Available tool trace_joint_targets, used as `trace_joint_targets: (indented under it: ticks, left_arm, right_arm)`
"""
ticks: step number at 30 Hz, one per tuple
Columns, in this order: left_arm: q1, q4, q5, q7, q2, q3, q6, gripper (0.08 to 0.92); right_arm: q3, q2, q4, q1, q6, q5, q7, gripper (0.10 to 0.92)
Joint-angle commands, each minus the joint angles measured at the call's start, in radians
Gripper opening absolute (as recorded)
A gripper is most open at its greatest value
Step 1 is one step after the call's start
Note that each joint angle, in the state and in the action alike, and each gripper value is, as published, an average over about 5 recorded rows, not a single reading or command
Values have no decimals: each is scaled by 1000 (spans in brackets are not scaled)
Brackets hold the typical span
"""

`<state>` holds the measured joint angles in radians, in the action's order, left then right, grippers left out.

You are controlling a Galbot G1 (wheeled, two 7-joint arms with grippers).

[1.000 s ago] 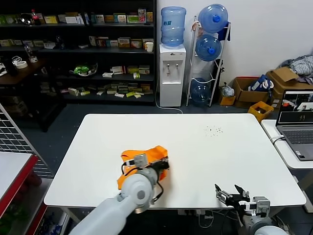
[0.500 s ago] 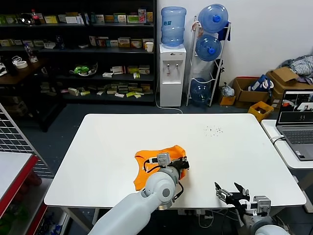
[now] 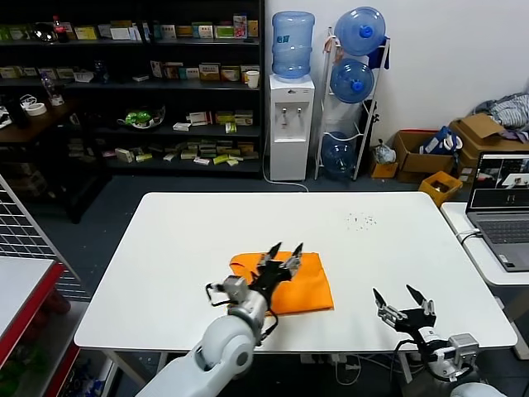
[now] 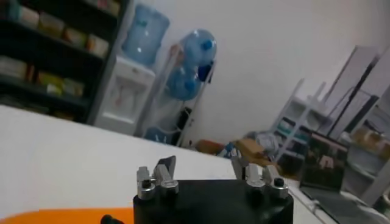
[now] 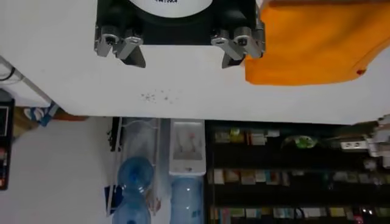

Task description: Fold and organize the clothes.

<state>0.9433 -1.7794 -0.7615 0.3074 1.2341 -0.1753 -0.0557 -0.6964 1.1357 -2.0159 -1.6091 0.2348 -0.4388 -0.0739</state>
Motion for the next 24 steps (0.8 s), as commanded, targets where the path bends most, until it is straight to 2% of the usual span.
trace_joint_targets:
  ticks: [1, 6, 12, 17, 24]
  left_arm:
    - [577, -45, 432, -405, -65, 502, 460, 684]
    - [682, -53, 468, -469, 64, 596, 558, 804]
    - [718, -62, 473, -520, 177, 673, 610, 822]
    - [741, -82, 471, -540, 207, 698, 623, 823]
    - [749, -87, 470, -546, 212, 696, 626, 823]
  right_arm:
    - [-70, 60, 106, -20, -302, 76, -121, 823]
    - [-96, 134, 109, -29, -376, 137, -141, 823]
    - [-135, 228, 84, -49, -453, 185, -162, 823]
    - [-157, 283, 77, -59, -518, 241, -175, 823]
    - [-171, 334, 72, -69, -566, 280, -193, 823]
